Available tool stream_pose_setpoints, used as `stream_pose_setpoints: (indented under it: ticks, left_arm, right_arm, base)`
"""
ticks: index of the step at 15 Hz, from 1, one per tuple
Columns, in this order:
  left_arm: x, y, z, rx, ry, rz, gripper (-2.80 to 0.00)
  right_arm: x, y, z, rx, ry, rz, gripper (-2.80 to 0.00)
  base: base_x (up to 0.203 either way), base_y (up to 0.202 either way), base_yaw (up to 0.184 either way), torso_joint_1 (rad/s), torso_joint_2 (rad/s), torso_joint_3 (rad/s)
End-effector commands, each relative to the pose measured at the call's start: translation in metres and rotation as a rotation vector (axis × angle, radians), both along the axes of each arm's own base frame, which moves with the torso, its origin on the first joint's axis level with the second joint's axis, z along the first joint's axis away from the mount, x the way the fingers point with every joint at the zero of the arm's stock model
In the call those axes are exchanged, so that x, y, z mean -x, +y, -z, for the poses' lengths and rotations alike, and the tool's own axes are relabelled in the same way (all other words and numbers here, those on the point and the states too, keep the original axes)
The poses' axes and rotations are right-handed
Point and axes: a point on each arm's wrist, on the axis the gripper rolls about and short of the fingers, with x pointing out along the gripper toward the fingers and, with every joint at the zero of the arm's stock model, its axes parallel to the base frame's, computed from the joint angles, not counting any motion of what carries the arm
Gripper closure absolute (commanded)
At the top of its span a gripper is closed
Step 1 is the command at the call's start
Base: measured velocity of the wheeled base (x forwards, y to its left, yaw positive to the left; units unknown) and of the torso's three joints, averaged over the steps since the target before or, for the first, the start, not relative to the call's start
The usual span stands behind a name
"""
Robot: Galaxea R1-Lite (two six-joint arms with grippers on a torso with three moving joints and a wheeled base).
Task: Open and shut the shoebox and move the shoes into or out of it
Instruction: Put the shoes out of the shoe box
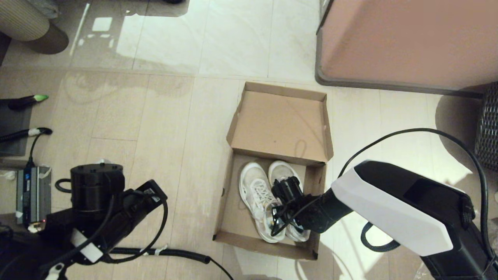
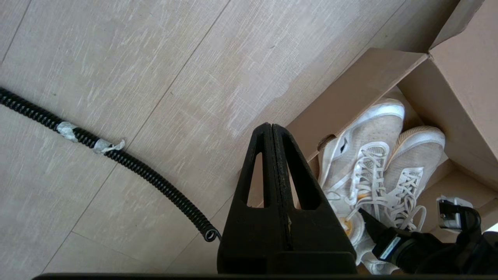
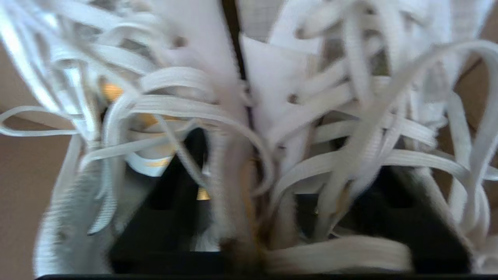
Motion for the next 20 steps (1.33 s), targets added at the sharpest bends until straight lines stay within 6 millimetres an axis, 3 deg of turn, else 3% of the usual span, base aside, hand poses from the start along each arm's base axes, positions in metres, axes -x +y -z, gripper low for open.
stream_pose_setpoints:
  ticks: [1, 5, 7, 9, 13, 18, 20]
  left_arm:
    - [0.001, 0.001, 0.001, 0.002, 0.002, -0.005, 0.0]
    - [0.002, 0.001, 0.0, 0.002, -0.001, -0.005, 0.0]
    - [0.002, 0.001, -0.001, -0.011, -0.004, 0.001, 0.0]
    - [0.005, 0.003, -0.007, -0.015, -0.024, 0.005, 0.0]
    - [0.022, 0.012, -0.01, -0.033, -0.033, -0.003, 0.0]
    - [0.024, 0.013, -0.012, -0.042, -0.039, 0.001, 0.0]
    - [0.025, 0.014, -0.013, -0.046, -0.043, 0.003, 0.0]
  right_arm:
    - [-0.001, 0.0, -0.002, 0.003, 0.002, 0.006, 0.0]
    - [0.012, -0.002, -0.049, -0.03, 0.03, -0.04, 0.0]
    - [0.013, -0.006, -0.063, -0.037, 0.088, -0.069, 0.0]
    - [-0.005, -0.008, -0.054, -0.017, 0.069, -0.057, 0.0]
    - [-0.03, 0.0, -0.057, -0.008, 0.025, -0.05, 0.0]
    - [-0.03, -0.001, -0.059, -0.002, 0.035, -0.047, 0.0]
    - [-0.024, -0.002, -0.073, -0.007, 0.025, -0.053, 0.0]
  base:
    - [0.0, 0.0, 0.0, 0.0, 0.0, 0.0]
    - [0.0, 0.0, 0.0, 0.0, 0.0, 0.0]
    - [0.0, 0.0, 0.0, 0.0, 0.0, 0.0]
    - [0.0, 0.0, 0.0, 0.0, 0.0, 0.0]
    - [0.0, 0.0, 0.0, 0.0, 0.0, 0.0]
    - [0.0, 0.0, 0.0, 0.0, 0.0, 0.0]
    - [0.0, 0.0, 0.0, 0.0, 0.0, 0.0]
